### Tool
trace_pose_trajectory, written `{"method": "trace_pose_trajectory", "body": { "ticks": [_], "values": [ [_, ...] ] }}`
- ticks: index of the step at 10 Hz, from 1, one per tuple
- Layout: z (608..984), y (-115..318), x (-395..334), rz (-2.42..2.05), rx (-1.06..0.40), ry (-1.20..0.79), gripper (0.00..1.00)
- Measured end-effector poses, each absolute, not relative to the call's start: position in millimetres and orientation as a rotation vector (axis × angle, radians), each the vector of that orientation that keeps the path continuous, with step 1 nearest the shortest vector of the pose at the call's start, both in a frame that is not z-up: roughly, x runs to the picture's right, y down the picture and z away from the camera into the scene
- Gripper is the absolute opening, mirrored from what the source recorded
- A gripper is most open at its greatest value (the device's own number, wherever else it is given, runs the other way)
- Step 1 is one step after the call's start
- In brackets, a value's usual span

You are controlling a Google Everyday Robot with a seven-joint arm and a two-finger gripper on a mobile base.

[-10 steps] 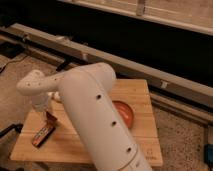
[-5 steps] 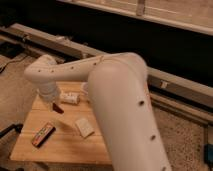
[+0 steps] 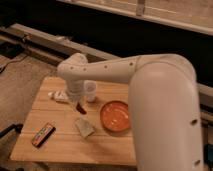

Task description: Place the pepper in the ceramic bowl

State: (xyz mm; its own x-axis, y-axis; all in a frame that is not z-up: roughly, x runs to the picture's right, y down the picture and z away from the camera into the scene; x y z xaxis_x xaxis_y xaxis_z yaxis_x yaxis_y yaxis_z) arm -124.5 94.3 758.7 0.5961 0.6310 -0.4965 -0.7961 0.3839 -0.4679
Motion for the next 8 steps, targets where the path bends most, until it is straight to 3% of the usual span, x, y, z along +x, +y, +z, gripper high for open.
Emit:
{"method": "trace_pose_trajectory", "body": {
  "ticks": [5,6,8],
  "values": [
    [798.2,110.4,-7.1,1.234,-0.769,0.396,0.01],
    [800.9,111.5,3.8,1.275,-0.772,0.403,0.05],
    [805.4,115.2,35.2,1.369,-0.762,0.423,0.26]
  ]
}}
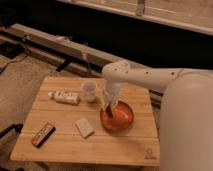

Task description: Place the pepper in the ceramic bowl

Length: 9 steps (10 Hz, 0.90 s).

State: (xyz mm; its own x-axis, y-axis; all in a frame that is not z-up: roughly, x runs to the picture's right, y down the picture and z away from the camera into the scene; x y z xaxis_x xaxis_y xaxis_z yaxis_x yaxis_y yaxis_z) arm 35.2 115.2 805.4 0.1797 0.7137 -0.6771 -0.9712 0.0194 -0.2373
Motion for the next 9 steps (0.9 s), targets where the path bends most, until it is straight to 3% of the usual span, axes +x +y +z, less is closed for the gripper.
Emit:
{"method": "trace_pose_trajectory", "body": {
  "ticks": [5,6,9],
  "values": [
    [802.5,112.6,54.0,1.413,-0.700,0.413,0.74],
    [799.6,111.6,52.6,1.407,-0.688,0.407,0.80],
    [793.2,106.9,45.4,1.401,-0.664,0.377,0.80]
  ]
}}
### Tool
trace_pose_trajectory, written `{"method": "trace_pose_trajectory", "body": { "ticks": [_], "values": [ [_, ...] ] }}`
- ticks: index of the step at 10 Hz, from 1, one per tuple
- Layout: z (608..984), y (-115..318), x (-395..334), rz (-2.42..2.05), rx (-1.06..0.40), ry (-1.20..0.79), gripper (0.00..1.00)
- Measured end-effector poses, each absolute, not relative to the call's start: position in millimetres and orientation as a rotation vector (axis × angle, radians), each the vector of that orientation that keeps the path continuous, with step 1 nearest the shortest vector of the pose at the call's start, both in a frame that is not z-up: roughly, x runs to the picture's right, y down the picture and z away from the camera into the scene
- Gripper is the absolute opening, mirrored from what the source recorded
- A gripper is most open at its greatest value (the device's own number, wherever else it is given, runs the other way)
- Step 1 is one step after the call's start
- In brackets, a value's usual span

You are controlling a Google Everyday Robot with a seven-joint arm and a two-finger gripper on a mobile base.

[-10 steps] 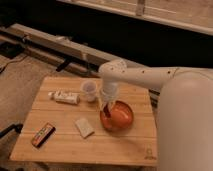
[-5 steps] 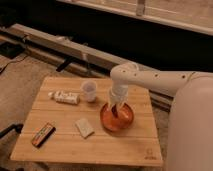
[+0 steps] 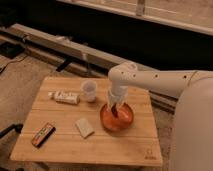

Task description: Place the pepper in the ceramic bowl

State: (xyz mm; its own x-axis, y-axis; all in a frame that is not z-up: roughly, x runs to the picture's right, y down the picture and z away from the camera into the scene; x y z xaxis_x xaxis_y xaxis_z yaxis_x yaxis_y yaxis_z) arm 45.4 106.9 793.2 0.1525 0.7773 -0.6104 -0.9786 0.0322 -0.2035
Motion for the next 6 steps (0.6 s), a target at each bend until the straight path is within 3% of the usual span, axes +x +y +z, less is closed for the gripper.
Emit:
{"method": "trace_pose_trajectory", "body": {
  "ticks": [6],
  "values": [
    [792.9,101.7,34.3,1.383,-0.650,0.349,0.80]
  ]
}}
